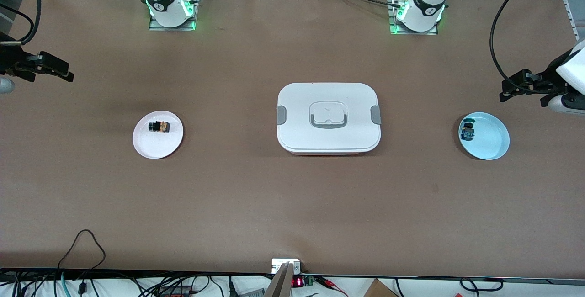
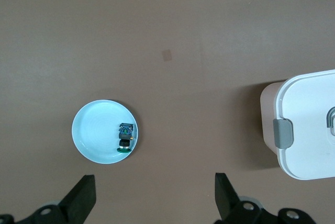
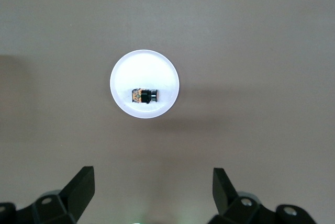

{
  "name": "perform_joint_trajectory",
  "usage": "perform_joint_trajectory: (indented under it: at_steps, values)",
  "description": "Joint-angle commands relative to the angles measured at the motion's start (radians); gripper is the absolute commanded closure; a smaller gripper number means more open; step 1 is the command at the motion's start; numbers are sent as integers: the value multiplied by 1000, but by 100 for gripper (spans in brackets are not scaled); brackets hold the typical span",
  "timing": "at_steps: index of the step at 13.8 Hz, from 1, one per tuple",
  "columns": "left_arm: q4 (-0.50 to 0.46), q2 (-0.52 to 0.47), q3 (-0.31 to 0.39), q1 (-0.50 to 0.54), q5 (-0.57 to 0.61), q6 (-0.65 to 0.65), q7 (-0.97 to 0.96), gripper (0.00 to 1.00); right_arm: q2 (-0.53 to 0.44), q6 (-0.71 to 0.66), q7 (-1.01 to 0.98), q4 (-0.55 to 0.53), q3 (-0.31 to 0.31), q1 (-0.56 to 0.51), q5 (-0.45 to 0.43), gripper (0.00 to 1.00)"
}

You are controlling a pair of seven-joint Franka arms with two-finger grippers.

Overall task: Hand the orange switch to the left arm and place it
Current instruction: 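Move the right gripper toward the white plate with the orange switch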

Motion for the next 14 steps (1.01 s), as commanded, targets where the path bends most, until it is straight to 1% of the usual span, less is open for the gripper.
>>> perform_joint_trajectory:
  at_steps: [1,6,11,14]
  values:
    - [25,7,-1,-2,12,-10,21,0,-9,-29,0,9,2,3,-16,0]
    - [25,7,-1,-2,12,-10,21,0,-4,-31,-3,11,2,2,-16,0]
    - [25,7,-1,-2,12,-10,21,0,48,-31,3,11,0,2,-15,0]
    - [25,7,-1,-2,12,-10,21,0,55,-31,-4,8,0,2,-16,0]
